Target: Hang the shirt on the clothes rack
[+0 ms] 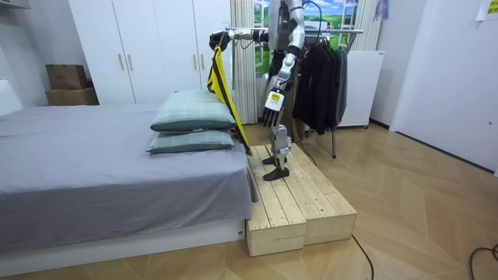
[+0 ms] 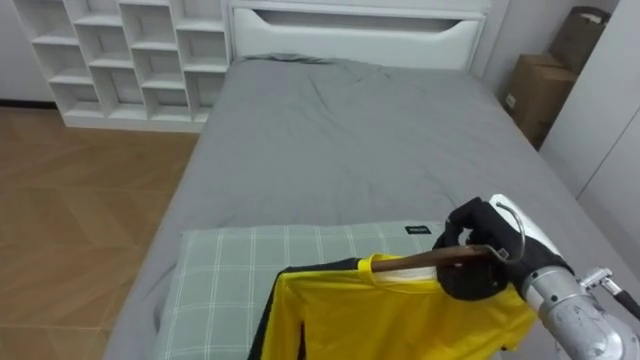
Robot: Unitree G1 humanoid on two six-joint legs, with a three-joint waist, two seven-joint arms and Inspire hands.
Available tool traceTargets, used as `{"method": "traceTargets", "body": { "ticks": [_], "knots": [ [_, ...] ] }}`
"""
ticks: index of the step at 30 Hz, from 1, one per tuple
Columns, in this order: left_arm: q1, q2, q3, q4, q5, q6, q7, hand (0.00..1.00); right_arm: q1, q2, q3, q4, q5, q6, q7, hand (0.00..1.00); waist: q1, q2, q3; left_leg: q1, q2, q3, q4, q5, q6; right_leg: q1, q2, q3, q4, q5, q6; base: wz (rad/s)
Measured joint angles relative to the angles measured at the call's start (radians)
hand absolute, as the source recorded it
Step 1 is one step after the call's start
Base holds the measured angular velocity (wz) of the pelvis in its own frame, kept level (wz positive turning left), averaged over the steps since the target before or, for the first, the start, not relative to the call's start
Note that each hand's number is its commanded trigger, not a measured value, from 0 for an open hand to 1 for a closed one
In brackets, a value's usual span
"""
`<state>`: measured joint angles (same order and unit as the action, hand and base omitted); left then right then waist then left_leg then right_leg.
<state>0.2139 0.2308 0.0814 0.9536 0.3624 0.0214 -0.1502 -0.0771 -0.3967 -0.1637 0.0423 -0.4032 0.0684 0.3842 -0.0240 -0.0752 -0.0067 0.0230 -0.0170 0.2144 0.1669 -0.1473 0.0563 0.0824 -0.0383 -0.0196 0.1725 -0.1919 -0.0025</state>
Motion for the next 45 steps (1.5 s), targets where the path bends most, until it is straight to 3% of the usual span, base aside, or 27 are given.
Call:
{"method": "traceTargets", "body": {
  "ticks": [8,13,20,26,27,28,29,31,33,34,36,37,38,40,41,42,45],
  "knots": [
    [0.008,0.000,0.000,0.024,-0.029,0.004,-0.024,0.00,0.000,0.000,-0.001,-0.014,-0.022,0.003,0.008,1.00,-0.011,-0.001,0.0012,-0.002,0.002,0.003,0.000,-0.004,-0.001,-0.005,0.001,0.003,0.007,0.000,0.000,-0.01],
    [-0.001,0.006,0.009,0.092,-0.076,0.021,-0.041,0.00,0.010,0.000,-0.003,-0.074,-0.015,0.029,0.023,1.00,-0.025,-0.004,0.0029,-0.011,0.004,0.020,0.002,-0.005,0.000,-0.021,0.002,0.021,0.015,0.000,0.000,-0.09],
    [-0.001,0.015,0.015,0.150,-0.067,0.044,-0.028,0.00,0.138,0.013,-0.016,-0.086,0.000,0.035,0.017,1.00,-0.020,-0.024,0.0096,-0.021,0.014,0.030,0.041,-0.035,0.002,-0.022,0.009,0.041,0.019,0.001,0.002,-0.08],
    [0.013,0.014,0.014,0.168,-0.052,0.061,-0.009,0.00,0.190,0.021,-0.014,-0.084,-0.018,0.048,0.015,1.00,0.008,-0.026,0.0107,-0.024,0.048,0.144,0.071,-0.062,0.003,-0.089,0.019,0.038,0.069,0.005,0.004,-0.57],
    [0.013,0.012,0.013,0.169,-0.046,0.061,-0.009,0.00,0.196,0.024,-0.012,-0.084,-0.014,0.047,0.013,1.00,0.022,-0.024,0.0115,-0.014,0.061,0.194,0.070,-0.069,0.002,-0.102,0.021,0.028,0.076,0.011,0.002,-1.14],
    [0.013,0.013,0.013,0.173,-0.045,0.062,-0.007,0.00,0.199,0.035,-0.008,-0.082,-0.017,0.051,0.011,1.00,0.045,-0.023,0.0126,0.003,0.077,0.249,0.071,-0.079,-0.003,-0.114,0.015,-0.021,0.084,0.022,-0.005,-1.27],
    [0.012,0.013,0.013,0.177,-0.045,0.063,-0.006,0.00,0.199,0.041,-0.002,-0.082,-0.017,0.054,0.009,1.00,0.052,-0.022,0.0127,0.009,0.085,0.273,0.071,-0.085,-0.006,-0.120,0.012,-0.059,0.088,0.026,-0.009,-1.37],
    [0.005,0.011,0.011,0.187,-0.044,0.073,-0.002,0.00,0.198,0.046,0.032,-0.065,-0.029,0.054,-0.004,1.00,0.059,-0.007,0.0189,0.040,0.115,0.374,0.080,-0.107,-0.016,-0.128,-0.001,-0.179,0.091,0.050,-0.019,-1.25],
    [-0.002,0.010,0.011,0.186,-0.045,0.083,0.010,0.00,0.196,0.050,0.055,-0.049,-0.031,0.055,-0.009,1.00,0.062,-0.008,0.0184,0.052,0.130,0.454,0.081,-0.121,-0.024,-0.144,-0.019,-0.252,0.126,0.053,-0.022,-1.21],
    [-0.008,0.011,0.010,0.186,-0.044,0.090,0.013,0.00,0.197,0.051,0.068,-0.046,-0.032,0.055,-0.011,1.00,0.057,-0.007,0.0189,0.062,0.135,0.493,0.086,-0.127,-0.027,-0.161,-0.031,-0.280,0.150,0.048,-0.023,-1.04],
    [-0.030,0.015,-0.010,0.183,-0.045,0.102,0.012,0.00,0.198,0.052,0.075,-0.035,-0.041,0.057,-0.021,1.00,0.050,-0.008,0.0176,0.076,0.147,0.538,0.106,-0.140,-0.036,-0.176,-0.035,-0.294,0.174,0.043,-0.019,-0.83],
    [-0.044,0.015,-0.009,0.181,-0.045,0.102,0.013,0.00,0.197,0.058,0.079,-0.034,-0.058,0.059,-0.023,1.00,0.048,-0.006,0.0117,0.083,0.151,0.567,0.109,-0.143,-0.040,-0.184,-0.032,-0.294,0.174,0.042,-0.020,-0.77],
    [-0.056,0.015,-0.010,0.181,-0.044,0.103,0.012,0.00,0.195,0.061,0.079,-0.034,-0.073,0.059,-0.024,1.00,0.046,-0.005,0.0131,0.088,0.153,0.575,0.109,-0.143,-0.043,-0.184,-0.031,-0.297,0.172,0.042,-0.020,-0.49],
    [-0.078,0.022,-0.027,0.182,-0.044,0.102,0.015,0.00,0.195,0.072,0.079,-0.034,-0.090,0.058,-0.025,1.00,0.015,-0.001,0.0146,0.102,0.164,0.580,0.137,-0.153,-0.054,-0.188,-0.026,-0.297,0.173,0.038,-0.050,-0.21],
    [-0.079,0.024,-0.031,0.182,-0.044,0.103,0.017,0.00,0.195,0.072,0.081,-0.034,-0.090,0.058,-0.025,1.00,0.010,0.000,0.0142,0.105,0.168,0.583,0.144,-0.157,-0.058,-0.186,-0.022,-0.294,0.175,0.035,-0.055,-0.24],
    [-0.082,0.029,-0.040,0.181,-0.044,0.103,0.021,0.00,0.194,0.074,0.085,-0.036,-0.088,0.056,-0.025,1.00,0.003,0.004,0.0094,0.109,0.181,0.586,0.164,-0.167,-0.068,-0.186,-0.012,-0.282,0.180,0.027,-0.063,-0.35],
    [-0.091,0.035,-0.052,0.176,-0.036,0.111,0.030,0.00,0.184,0.076,0.098,-0.043,-0.072,0.054,-0.029,1.00,0.004,0.004,0.0100,0.098,0.221,0.568,0.283,-0.181,-0.078,-0.200,0.005,-0.236,0.219,-0.010,-0.081,-0.52]
  ]
}}
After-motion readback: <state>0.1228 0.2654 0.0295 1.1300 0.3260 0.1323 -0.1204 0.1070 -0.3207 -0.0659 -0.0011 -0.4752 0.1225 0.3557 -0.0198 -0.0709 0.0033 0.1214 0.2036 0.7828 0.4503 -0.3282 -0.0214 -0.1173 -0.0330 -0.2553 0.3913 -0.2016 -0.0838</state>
